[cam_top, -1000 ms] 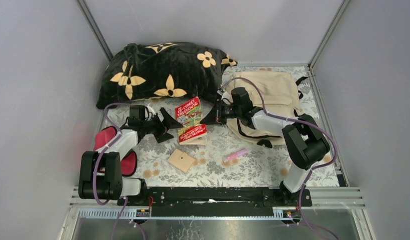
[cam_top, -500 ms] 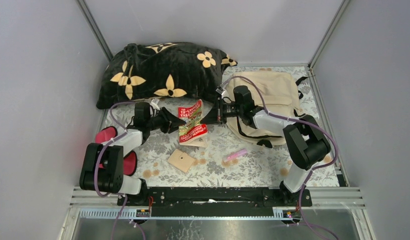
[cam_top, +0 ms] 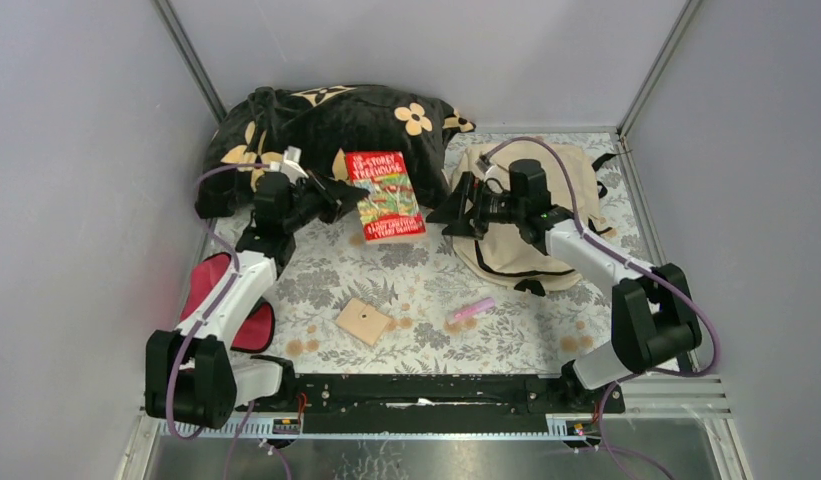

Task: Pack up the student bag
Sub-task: Pick up the book from the center of the board.

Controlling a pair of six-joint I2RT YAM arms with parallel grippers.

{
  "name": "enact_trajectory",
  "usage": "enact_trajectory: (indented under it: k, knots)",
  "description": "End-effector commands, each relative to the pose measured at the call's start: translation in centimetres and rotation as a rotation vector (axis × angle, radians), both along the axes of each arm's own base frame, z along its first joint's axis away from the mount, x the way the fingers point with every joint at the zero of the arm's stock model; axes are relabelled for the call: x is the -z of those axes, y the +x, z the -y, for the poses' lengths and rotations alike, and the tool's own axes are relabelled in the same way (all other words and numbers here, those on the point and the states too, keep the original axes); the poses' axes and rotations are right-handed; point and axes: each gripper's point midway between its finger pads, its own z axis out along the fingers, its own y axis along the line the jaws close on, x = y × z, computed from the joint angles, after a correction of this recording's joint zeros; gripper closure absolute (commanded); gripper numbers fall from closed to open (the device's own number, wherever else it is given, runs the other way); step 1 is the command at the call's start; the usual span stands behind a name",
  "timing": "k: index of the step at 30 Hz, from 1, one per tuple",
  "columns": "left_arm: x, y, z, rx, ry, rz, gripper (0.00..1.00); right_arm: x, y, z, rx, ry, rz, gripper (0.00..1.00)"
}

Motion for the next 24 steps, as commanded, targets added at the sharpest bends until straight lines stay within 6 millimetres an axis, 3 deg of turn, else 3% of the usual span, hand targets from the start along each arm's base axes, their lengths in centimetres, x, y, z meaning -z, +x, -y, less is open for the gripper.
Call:
enact_trajectory:
  k: [1,6,11,17,24]
  knots:
    - [-8.2,1.9,-0.7,-0.138,-0.086,0.216,1.0,-6.3,0.1,-0.5,0.065,0.22,0.065,0.0]
    - [-11.3,2.5,0.6,-0.239,-0.175,0.303,1.0,-9.7,1.4,-0.7,0.145,0.43,0.041,0.0]
    - [-12.5,3.3,3.4,-0.225,-0.185,0.314,1.0,-11.7,2.0,-0.9,0.159,0.555,0.047,0.0]
    - [-13.8,4.0,4.3,-0.236,-0.218,0.335,1.0,-11.6,1.9,-1.4,0.179,0.551,0.032,0.0]
    - [-15.2,4.1,3.4,-0.286,-0.201,0.376,1.0,-10.4,1.4,-0.7,0.23,0.506,0.02,0.0]
